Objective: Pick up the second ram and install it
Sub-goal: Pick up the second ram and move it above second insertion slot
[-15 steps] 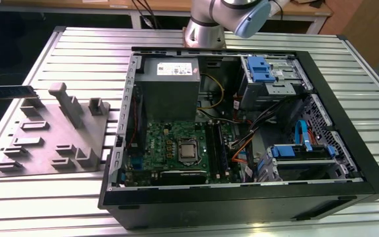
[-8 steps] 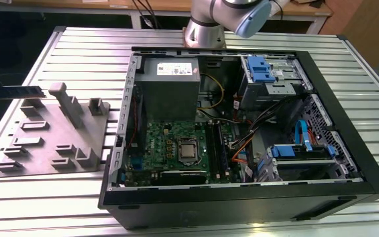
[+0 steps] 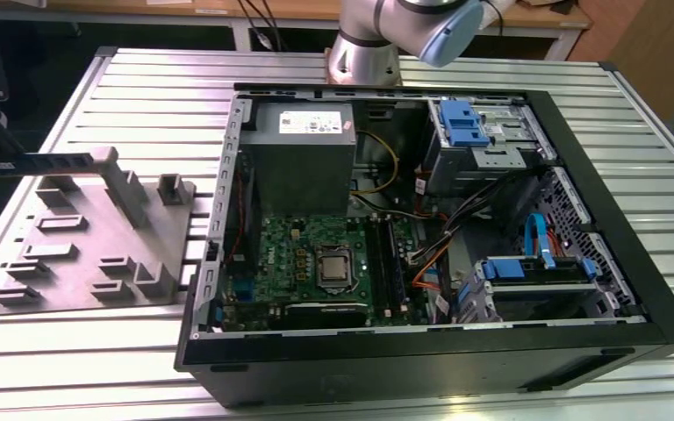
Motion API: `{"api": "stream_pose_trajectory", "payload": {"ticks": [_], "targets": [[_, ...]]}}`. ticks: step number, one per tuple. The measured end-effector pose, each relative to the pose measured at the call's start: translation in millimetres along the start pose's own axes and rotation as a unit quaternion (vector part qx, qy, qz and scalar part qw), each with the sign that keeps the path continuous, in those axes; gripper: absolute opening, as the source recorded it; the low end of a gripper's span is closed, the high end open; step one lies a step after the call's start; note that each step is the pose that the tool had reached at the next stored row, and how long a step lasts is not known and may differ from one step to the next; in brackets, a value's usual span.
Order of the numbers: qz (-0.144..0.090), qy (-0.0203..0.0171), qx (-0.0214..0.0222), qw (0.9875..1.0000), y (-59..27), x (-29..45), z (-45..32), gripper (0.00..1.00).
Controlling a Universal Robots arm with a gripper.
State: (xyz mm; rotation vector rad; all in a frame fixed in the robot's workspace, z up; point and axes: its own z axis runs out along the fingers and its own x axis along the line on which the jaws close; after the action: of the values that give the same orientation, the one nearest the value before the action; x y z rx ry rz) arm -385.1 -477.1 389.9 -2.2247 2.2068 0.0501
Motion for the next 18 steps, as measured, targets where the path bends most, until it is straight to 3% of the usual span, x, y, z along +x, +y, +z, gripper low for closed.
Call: {"api": "stream_pose_trajectory", "payload": {"ticks": [18], "targets": [[0.006,-0.0001,0.0002,1.0000,-38.0,0.3,-0.6,0.11]]}}
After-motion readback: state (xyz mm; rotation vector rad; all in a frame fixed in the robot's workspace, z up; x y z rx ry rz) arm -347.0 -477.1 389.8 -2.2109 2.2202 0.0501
